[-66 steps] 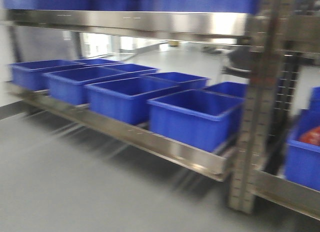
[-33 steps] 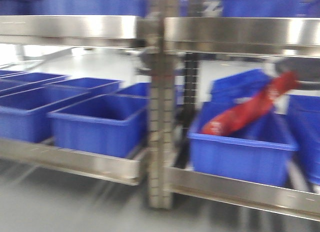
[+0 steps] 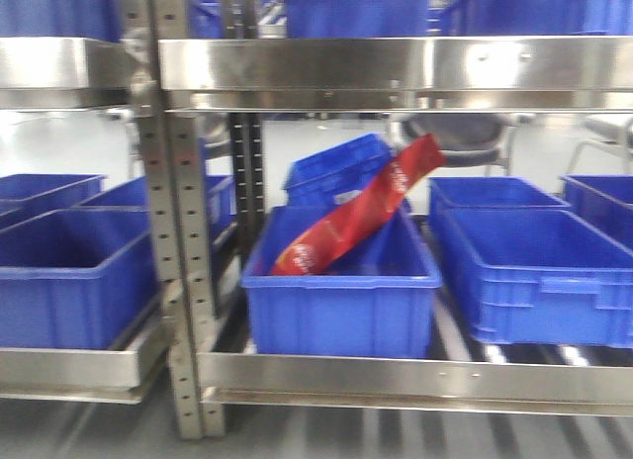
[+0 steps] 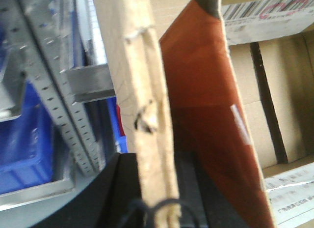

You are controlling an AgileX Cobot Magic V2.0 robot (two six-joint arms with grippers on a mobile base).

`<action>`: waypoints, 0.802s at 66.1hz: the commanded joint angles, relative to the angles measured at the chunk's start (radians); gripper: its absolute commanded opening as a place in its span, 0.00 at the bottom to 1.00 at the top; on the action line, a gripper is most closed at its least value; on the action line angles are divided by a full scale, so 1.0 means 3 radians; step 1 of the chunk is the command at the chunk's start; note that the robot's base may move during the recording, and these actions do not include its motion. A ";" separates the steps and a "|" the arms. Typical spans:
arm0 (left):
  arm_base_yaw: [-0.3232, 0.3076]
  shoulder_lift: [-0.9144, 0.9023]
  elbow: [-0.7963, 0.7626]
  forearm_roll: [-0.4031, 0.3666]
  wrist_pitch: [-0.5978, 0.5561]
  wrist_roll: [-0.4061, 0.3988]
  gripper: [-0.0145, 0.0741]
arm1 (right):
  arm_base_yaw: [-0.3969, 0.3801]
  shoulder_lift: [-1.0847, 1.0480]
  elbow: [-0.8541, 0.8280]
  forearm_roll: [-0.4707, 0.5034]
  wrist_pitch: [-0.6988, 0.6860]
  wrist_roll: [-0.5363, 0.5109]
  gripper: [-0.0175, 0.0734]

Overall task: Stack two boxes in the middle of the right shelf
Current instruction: 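Carry the box stack with both grippers toward the steel shelf rack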

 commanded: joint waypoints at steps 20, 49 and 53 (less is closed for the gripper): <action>-0.0011 -0.0057 -0.0039 -0.0062 -0.0091 0.0026 0.04 | -0.0021 -0.0036 -0.0050 -0.0090 -0.0250 -0.0024 0.02; -0.0011 -0.0057 -0.0039 -0.0062 -0.0091 0.0026 0.04 | -0.0021 -0.0036 -0.0050 -0.0090 -0.0250 -0.0024 0.02; -0.0011 -0.0057 -0.0039 -0.0062 -0.0091 0.0026 0.04 | -0.0021 -0.0036 -0.0050 -0.0090 -0.0250 -0.0024 0.02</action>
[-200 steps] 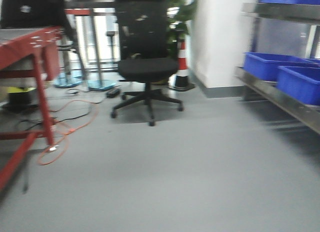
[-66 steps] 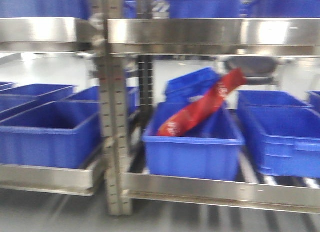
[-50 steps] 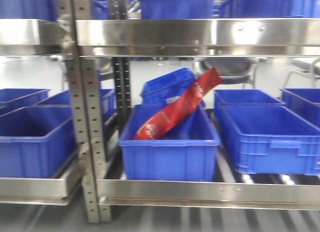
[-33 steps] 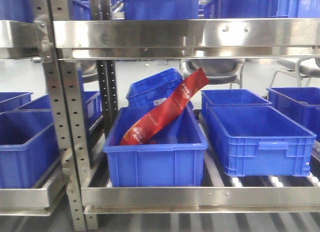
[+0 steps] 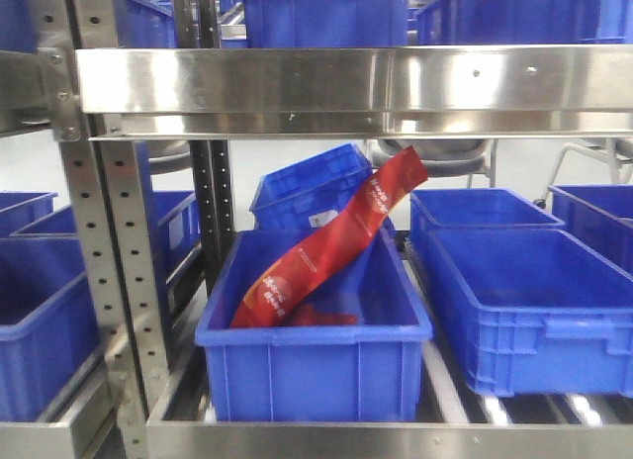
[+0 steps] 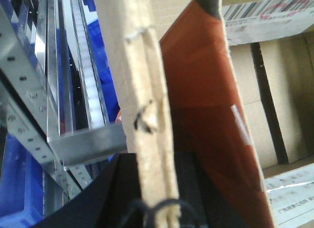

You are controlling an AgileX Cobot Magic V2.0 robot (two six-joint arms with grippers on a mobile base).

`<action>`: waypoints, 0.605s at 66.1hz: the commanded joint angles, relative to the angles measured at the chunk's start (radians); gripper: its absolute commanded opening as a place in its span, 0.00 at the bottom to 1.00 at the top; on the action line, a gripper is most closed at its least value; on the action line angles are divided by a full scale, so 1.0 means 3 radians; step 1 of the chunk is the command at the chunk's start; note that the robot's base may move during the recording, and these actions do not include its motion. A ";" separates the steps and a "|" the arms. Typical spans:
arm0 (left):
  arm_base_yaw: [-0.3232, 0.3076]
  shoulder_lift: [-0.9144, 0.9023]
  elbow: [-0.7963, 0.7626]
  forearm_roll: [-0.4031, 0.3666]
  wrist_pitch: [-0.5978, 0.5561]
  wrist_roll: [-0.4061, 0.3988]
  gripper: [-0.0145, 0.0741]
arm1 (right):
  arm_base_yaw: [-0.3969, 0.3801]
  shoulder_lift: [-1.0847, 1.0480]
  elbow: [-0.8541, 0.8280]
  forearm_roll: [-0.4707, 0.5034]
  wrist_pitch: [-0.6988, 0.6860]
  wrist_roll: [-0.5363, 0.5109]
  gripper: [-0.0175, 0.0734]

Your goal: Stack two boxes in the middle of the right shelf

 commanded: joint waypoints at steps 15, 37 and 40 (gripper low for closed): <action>-0.0011 -0.0057 -0.0039 -0.0062 -0.0091 0.0026 0.04 | -0.0021 -0.0036 -0.0050 -0.0090 -0.0250 -0.0025 0.02; -0.0011 -0.0057 -0.0039 -0.0062 -0.0091 0.0026 0.04 | -0.0021 -0.0036 -0.0050 -0.0090 -0.0250 -0.0025 0.02; -0.0011 -0.0057 -0.0039 -0.0062 -0.0091 0.0026 0.04 | -0.0021 -0.0036 -0.0050 -0.0090 -0.0250 -0.0025 0.02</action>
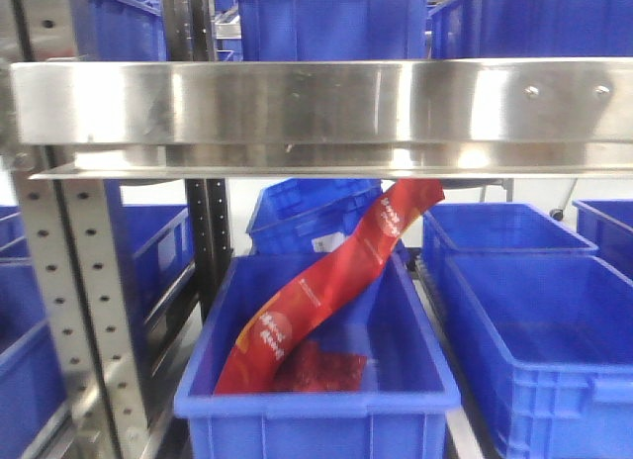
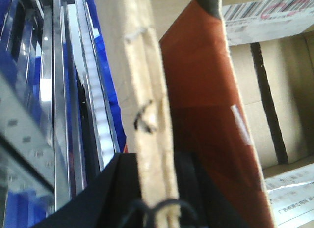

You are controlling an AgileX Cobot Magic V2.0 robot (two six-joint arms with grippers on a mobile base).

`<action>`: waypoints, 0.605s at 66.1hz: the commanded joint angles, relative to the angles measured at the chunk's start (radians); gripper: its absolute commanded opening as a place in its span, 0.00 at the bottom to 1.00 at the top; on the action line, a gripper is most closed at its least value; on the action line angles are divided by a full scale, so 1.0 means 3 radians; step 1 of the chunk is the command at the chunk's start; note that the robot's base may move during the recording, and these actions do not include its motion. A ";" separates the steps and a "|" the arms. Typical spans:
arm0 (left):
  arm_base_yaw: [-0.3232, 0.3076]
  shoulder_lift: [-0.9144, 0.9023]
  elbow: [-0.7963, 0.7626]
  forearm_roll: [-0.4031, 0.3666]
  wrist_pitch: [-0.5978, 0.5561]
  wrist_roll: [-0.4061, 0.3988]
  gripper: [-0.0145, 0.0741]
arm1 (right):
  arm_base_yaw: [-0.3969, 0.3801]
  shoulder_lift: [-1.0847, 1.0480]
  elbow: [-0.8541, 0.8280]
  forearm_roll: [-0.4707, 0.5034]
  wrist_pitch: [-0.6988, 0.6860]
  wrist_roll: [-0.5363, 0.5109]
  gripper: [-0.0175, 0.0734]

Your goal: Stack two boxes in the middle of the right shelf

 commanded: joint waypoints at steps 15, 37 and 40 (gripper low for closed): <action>-0.0011 -0.0057 -0.0039 -0.0062 -0.0091 0.0026 0.04 | -0.0021 -0.0036 -0.0050 -0.0090 -0.0250 -0.0025 0.02; -0.0011 -0.0057 -0.0039 -0.0062 -0.0091 0.0026 0.04 | -0.0021 -0.0036 -0.0050 -0.0090 -0.0250 -0.0025 0.02; -0.0011 -0.0057 -0.0039 -0.0062 -0.0091 0.0026 0.04 | -0.0021 -0.0036 -0.0050 -0.0090 -0.0250 -0.0025 0.02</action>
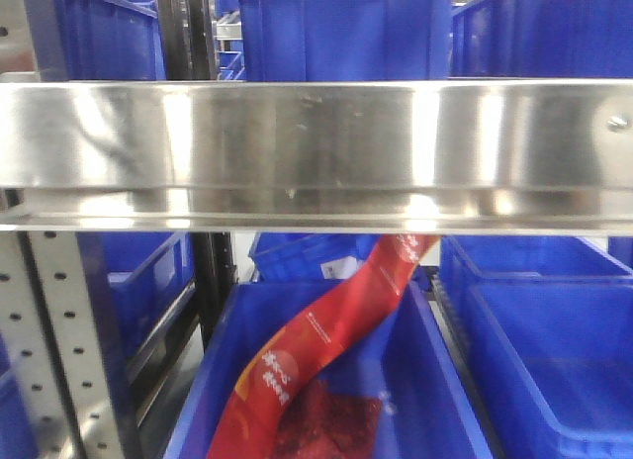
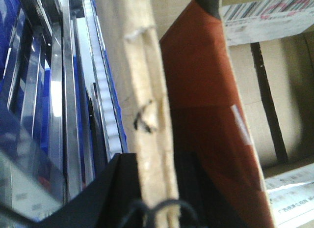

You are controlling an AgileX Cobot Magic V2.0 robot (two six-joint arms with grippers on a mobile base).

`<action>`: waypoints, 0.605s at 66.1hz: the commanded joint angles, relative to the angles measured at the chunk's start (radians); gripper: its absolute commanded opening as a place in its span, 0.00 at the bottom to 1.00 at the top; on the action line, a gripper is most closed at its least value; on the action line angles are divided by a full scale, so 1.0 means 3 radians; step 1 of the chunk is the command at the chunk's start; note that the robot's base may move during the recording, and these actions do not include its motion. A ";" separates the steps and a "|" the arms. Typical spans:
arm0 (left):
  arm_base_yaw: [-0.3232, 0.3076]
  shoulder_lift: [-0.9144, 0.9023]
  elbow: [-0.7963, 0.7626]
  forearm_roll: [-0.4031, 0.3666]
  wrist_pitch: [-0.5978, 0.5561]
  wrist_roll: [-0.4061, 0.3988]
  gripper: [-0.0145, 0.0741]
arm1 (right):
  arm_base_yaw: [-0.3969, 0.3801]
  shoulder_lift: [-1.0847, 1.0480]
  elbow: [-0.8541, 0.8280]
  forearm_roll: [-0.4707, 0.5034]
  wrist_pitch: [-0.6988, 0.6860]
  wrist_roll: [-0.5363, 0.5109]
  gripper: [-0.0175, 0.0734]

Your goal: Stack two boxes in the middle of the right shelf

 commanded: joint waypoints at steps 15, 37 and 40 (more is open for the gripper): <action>-0.0011 -0.0057 -0.0039 -0.0056 -0.0091 0.0026 0.04 | -0.0021 -0.0036 -0.0050 -0.0090 -0.0250 -0.0025 0.02; -0.0011 -0.0057 -0.0039 -0.0049 -0.0091 0.0026 0.04 | -0.0021 -0.0036 -0.0050 -0.0090 -0.0250 -0.0025 0.02; -0.0011 -0.0057 -0.0039 -0.0049 -0.0091 0.0026 0.04 | -0.0021 -0.0036 -0.0050 -0.0090 -0.0250 -0.0025 0.02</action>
